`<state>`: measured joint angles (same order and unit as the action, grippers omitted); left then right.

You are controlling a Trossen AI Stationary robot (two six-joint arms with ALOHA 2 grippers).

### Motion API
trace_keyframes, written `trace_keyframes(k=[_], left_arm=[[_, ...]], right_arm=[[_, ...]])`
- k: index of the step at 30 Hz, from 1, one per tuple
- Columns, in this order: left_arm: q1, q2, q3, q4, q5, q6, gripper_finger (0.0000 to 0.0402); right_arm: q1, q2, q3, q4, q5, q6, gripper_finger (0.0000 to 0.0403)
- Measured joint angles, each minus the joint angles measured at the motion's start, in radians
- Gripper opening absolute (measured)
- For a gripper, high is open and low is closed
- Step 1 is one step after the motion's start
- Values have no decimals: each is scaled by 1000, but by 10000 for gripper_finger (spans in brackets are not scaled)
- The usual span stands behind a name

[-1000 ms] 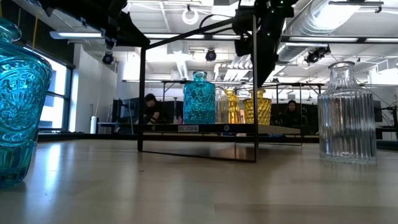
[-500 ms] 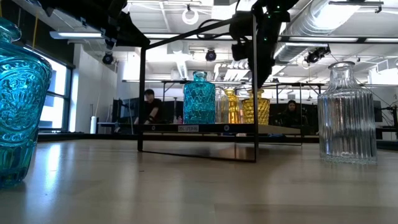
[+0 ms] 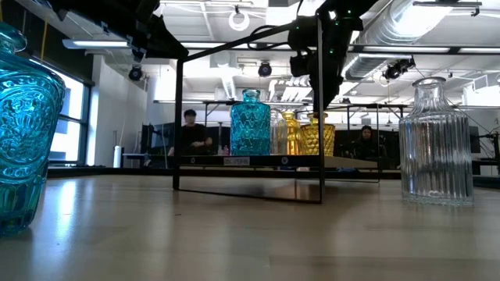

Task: Sort vases onto shelf
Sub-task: Put the top yellow vase on the shelf and align with the other yellow vase, then put the middle right transparent vase on the shelf

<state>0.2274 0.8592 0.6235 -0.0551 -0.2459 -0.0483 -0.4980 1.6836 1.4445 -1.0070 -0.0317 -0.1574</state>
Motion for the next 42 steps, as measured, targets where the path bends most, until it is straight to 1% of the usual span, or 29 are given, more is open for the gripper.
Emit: trace_keyframes(k=[6,17,26,31,33,37,42], left_arm=[[0,0,0,0,0,0,71],[0,0,0,0,0,0,71],[0,0,0,-1,0,-3,71],[0,0,0,0,0,-3,71],[0,0,0,0,0,-5,71],[0,0,0,-2,0,-11,71],[0,0,0,-31,3,-12,71]], right_arm=[[0,0,0,7,-2,-1,0],[56,-8,1,0,107,4,0],[96,-33,2,-6,112,45,0],[119,-76,2,-6,154,55,0],[127,-101,2,-18,160,77,0],[156,-159,2,-121,155,161,0],[252,-219,-10,-250,133,316,0]])
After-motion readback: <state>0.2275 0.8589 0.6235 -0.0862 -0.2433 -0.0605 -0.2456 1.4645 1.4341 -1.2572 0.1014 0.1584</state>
